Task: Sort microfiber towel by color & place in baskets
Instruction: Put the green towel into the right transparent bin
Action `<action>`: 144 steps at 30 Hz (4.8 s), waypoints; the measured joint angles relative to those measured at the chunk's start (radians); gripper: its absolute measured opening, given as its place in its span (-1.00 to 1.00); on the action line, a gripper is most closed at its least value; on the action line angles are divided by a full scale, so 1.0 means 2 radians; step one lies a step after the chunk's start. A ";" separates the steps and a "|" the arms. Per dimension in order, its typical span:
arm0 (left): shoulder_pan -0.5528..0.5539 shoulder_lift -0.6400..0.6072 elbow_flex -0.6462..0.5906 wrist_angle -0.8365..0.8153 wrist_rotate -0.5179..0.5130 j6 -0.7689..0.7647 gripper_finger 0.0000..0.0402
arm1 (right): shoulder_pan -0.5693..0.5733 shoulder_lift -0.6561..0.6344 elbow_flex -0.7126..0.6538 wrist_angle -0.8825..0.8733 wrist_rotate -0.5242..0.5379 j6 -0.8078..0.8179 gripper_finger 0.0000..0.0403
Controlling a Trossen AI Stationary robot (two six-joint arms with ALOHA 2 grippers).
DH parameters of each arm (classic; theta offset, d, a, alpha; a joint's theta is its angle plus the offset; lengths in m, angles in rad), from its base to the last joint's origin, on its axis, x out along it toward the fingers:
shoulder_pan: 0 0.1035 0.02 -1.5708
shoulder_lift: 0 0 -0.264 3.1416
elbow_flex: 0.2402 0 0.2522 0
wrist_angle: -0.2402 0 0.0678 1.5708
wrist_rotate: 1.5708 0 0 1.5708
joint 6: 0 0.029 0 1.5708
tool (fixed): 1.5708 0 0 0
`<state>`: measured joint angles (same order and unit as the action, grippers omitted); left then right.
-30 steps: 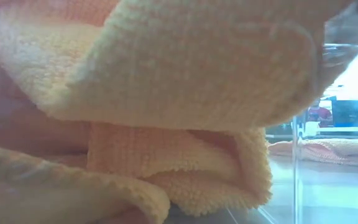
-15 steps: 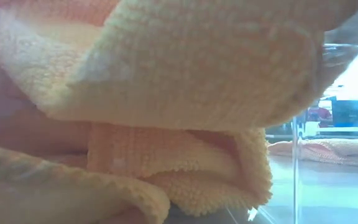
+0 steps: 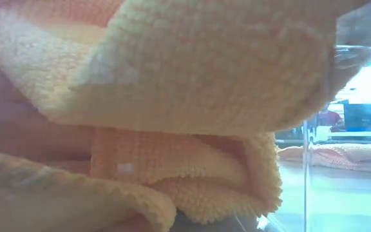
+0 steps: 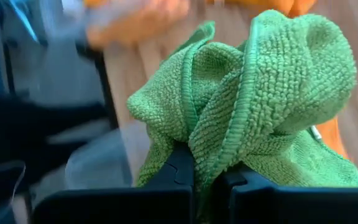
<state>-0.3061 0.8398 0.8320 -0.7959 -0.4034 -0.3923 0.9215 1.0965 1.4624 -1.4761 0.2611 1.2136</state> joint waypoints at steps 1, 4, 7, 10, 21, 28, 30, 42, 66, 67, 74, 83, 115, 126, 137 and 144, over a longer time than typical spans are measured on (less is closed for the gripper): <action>0.000 0.005 0.000 0.000 0.000 0.000 -1.00 | 0.013 0.013 0.013 -0.011 -0.010 0.010 -1.00; 0.000 0.018 0.000 0.000 0.000 0.000 -1.00 | 0.048 0.048 0.043 -0.031 -0.045 0.035 -1.00; 0.000 0.030 0.000 0.000 0.004 0.000 -1.00 | 0.079 0.074 0.059 -0.036 -0.078 0.048 -1.00; 0.000 0.039 0.000 0.000 0.007 -0.001 -1.00 | 0.107 0.098 0.062 -0.037 -0.110 0.050 -1.00; 0.000 0.049 0.000 0.001 0.009 -0.009 -1.00 | 0.139 0.155 0.062 -0.021 -0.197 0.079 -1.00; 0.000 0.049 0.000 0.001 0.009 -0.009 -1.00 | 0.132 0.166 0.045 -0.011 -0.073 -0.046 -1.00; 0.000 0.049 0.000 0.001 0.009 -0.009 -1.00 | 0.125 0.166 0.028 -0.006 -0.056 -0.070 -1.00; 0.000 0.049 0.000 0.001 0.009 -0.012 -1.00 | 0.105 0.166 -0.156 0.183 -0.083 -0.112 -1.00; 0.000 0.049 0.000 0.000 0.009 -0.012 -1.00 | 0.105 0.166 -0.275 0.310 -0.123 -0.033 -0.21; 0.000 0.049 0.000 0.000 0.009 -0.012 -1.00 | 0.105 0.166 -0.266 0.302 -0.123 -0.034 -0.17; 0.000 0.049 0.000 0.002 0.009 -0.013 -1.00 | 0.105 0.166 -0.169 0.167 -0.123 -0.034 0.00; 0.000 0.049 0.000 0.035 0.009 -0.012 -1.00 | 0.105 0.165 -0.041 0.027 0.039 0.001 -0.02; 0.141 0.067 0.000 -0.094 -0.145 -0.056 -0.17 | -0.141 0.156 -0.134 0.019 0.315 0.187 -0.99; 0.392 0.123 0.000 -0.072 -0.044 -0.019 0.18 | -0.215 0.151 -0.134 0.131 0.314 0.060 -1.00; 0.515 0.272 0.000 0.038 0.062 0.073 0.18 | -0.272 0.151 -0.134 0.227 0.283 -0.045 -1.00; 0.553 0.373 0.000 0.057 0.083 0.101 0.18 | -0.284 0.151 -0.134 0.277 0.275 -0.087 -1.00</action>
<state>0.8007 1.5868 0.8318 -0.6822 -0.2366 -0.1905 0.3528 1.3987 1.1954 -0.9220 0.8118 1.0387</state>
